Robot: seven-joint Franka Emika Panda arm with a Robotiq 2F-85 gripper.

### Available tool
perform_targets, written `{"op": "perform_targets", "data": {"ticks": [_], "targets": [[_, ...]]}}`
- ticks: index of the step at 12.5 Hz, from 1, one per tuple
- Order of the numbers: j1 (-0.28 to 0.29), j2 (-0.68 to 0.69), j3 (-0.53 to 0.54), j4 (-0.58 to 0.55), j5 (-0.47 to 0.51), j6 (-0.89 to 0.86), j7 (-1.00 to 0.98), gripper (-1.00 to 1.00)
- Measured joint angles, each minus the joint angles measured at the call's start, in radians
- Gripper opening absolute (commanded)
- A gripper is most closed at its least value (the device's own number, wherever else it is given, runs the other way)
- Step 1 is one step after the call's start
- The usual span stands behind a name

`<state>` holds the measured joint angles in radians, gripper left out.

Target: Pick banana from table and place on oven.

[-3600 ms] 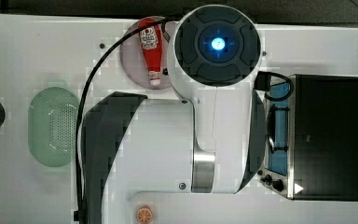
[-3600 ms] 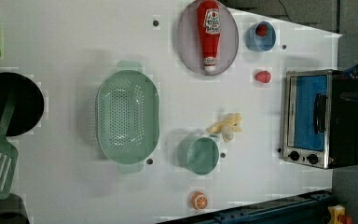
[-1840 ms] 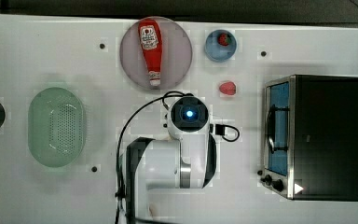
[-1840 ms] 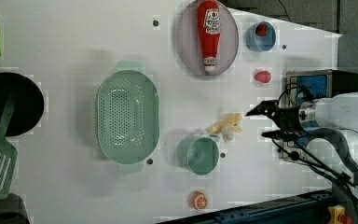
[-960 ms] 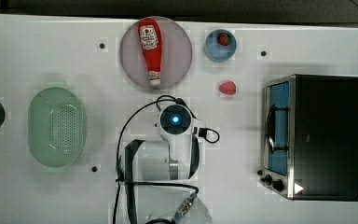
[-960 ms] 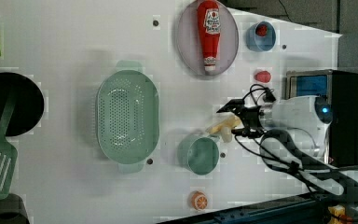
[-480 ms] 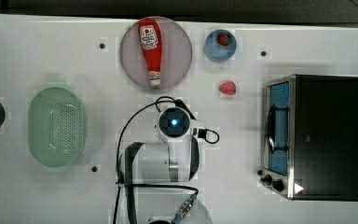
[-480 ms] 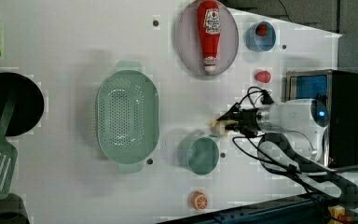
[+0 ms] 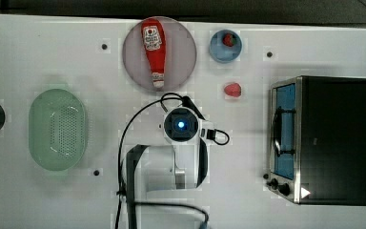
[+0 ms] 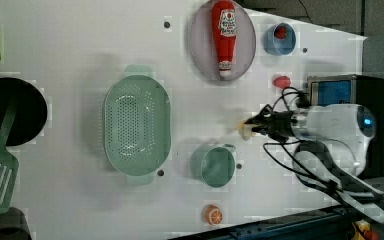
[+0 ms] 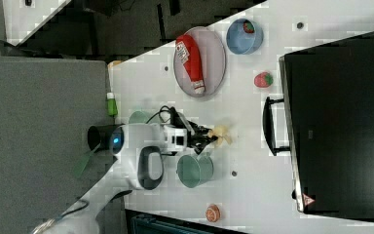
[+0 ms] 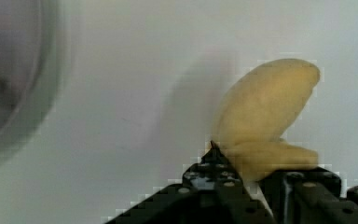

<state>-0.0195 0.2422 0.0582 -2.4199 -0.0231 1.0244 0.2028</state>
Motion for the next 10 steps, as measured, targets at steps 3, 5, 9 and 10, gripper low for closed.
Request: {"op": "perform_targets", "data": {"ticks": [3, 5, 9, 10], "targets": [[-0.004, -0.187, 0.003, 0.098, -0.003, -0.300, 0.001, -0.61], [0.003, -0.278, -0.019, 0.246, 0.001, -0.475, 0.001, -0.61], [-0.002, -0.451, -0.092, 0.424, 0.006, -0.655, 0.001, -0.61], [0.005, -0.459, -0.135, 0.463, 0.025, -0.668, -0.001, -0.61]]}}
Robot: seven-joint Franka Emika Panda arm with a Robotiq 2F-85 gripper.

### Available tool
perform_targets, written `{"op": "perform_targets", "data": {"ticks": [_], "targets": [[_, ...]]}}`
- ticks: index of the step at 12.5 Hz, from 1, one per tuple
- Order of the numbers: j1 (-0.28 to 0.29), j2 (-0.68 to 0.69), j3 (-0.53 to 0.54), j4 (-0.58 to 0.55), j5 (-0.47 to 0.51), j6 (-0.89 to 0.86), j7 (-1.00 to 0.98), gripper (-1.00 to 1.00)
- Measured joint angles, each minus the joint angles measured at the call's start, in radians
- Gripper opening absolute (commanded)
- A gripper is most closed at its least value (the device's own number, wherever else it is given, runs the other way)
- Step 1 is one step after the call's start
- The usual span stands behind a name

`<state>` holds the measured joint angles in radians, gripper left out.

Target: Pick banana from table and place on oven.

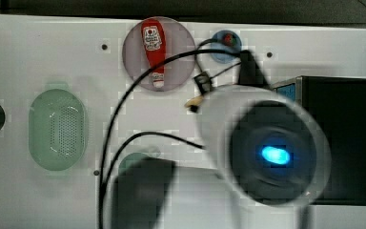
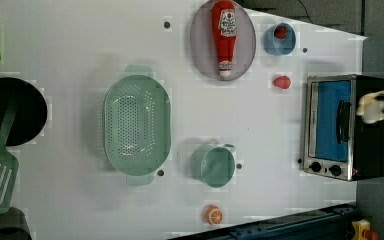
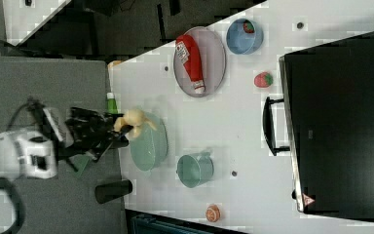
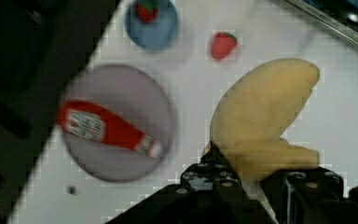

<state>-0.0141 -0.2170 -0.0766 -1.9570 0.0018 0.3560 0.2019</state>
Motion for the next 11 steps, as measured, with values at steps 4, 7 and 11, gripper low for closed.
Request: {"op": "perform_targets", "data": {"ticks": [4, 7, 11], "targets": [[-0.002, 0.068, -0.178, 0.055, -0.007, -0.026, -0.075, -0.61], [-0.019, 0.164, -0.318, 0.030, -0.071, -0.039, -0.230, -0.61], [-0.040, 0.300, -0.493, 0.022, -0.087, 0.073, -0.536, -0.61]]}}
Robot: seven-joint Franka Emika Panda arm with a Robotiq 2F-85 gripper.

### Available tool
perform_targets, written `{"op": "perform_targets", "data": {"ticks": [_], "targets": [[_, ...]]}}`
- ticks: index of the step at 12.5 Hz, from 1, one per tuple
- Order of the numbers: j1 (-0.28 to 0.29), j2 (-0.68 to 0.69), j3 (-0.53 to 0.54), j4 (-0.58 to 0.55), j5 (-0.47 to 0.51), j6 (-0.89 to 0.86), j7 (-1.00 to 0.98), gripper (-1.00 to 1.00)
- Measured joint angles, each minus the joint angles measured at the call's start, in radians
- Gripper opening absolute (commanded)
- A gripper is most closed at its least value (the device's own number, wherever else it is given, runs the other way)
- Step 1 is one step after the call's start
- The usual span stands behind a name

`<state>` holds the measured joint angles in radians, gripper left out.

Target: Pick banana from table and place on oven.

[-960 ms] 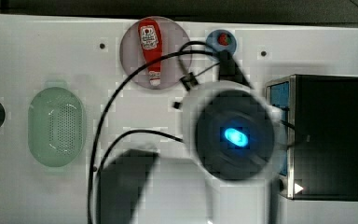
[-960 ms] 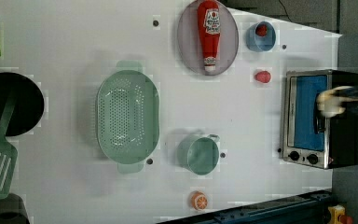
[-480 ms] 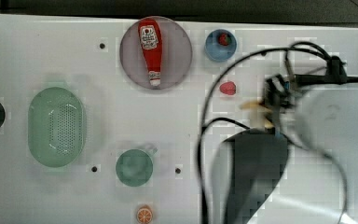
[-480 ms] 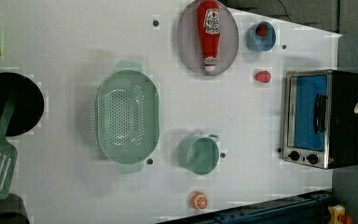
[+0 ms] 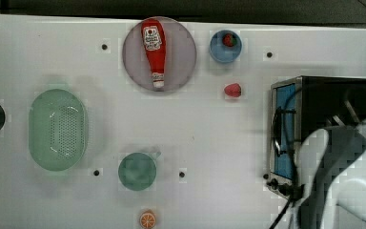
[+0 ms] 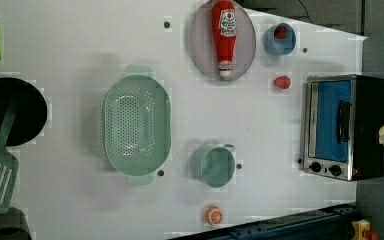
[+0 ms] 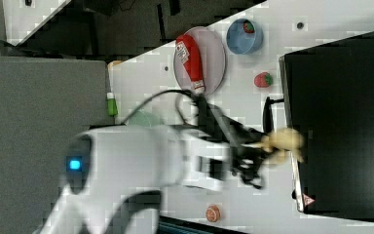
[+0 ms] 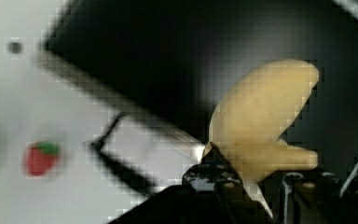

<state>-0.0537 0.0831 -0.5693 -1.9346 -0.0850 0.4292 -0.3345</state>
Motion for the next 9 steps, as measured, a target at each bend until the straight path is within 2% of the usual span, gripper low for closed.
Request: {"op": "perform_targets", "data": {"ticks": [1, 2, 6, 9], "targets": [[-0.015, 0.039, -0.024, 0.002, 0.008, 0.042, -0.072, -0.61], [-0.018, 0.082, -0.049, 0.003, 0.011, 0.091, -0.133, -0.51], [-0.027, 0.203, -0.080, 0.003, 0.020, 0.111, -0.264, 0.36], [-0.032, 0.192, -0.043, 0.006, 0.022, 0.108, -0.303, 0.99]]}}
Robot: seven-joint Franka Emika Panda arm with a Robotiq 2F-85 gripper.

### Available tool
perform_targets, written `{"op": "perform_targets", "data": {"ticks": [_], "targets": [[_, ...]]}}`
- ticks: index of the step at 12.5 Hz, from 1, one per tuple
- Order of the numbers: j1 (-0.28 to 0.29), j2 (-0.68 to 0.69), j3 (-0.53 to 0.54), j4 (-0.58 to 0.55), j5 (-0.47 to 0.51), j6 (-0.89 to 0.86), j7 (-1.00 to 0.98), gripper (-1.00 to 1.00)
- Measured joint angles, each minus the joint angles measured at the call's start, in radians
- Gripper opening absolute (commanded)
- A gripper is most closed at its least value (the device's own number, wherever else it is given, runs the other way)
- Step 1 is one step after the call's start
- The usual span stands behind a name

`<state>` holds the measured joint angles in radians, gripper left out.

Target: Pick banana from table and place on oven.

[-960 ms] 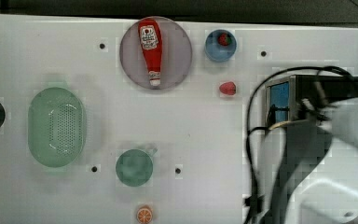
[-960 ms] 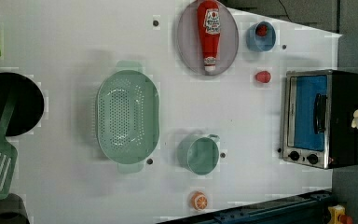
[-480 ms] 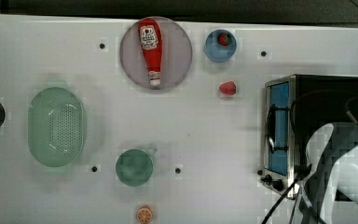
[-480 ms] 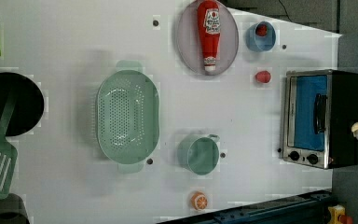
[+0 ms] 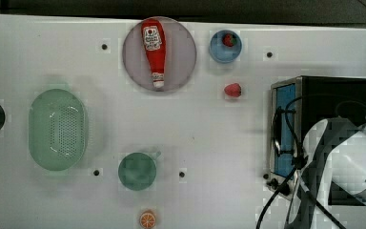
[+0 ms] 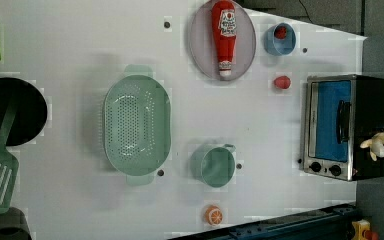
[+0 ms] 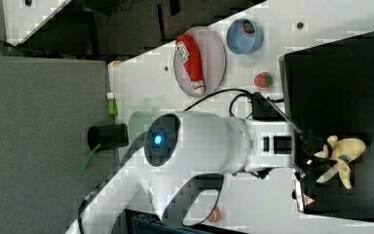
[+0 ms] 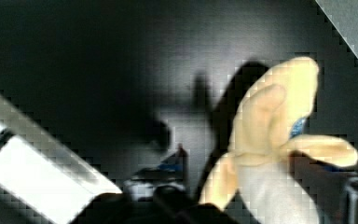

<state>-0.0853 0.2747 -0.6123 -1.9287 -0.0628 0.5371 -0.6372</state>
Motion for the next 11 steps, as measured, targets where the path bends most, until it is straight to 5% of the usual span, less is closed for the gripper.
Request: {"op": "perform_targets", "data": {"ticks": [3, 6, 11], "targets": [[0.008, -0.049, 0.007, 0.059, 0.023, -0.031, -0.064, 1.00], [0.017, -0.132, 0.026, 0.169, -0.004, -0.239, -0.097, 1.00], [0.032, -0.329, 0.269, 0.210, 0.006, -0.446, 0.169, 1.00]]}}
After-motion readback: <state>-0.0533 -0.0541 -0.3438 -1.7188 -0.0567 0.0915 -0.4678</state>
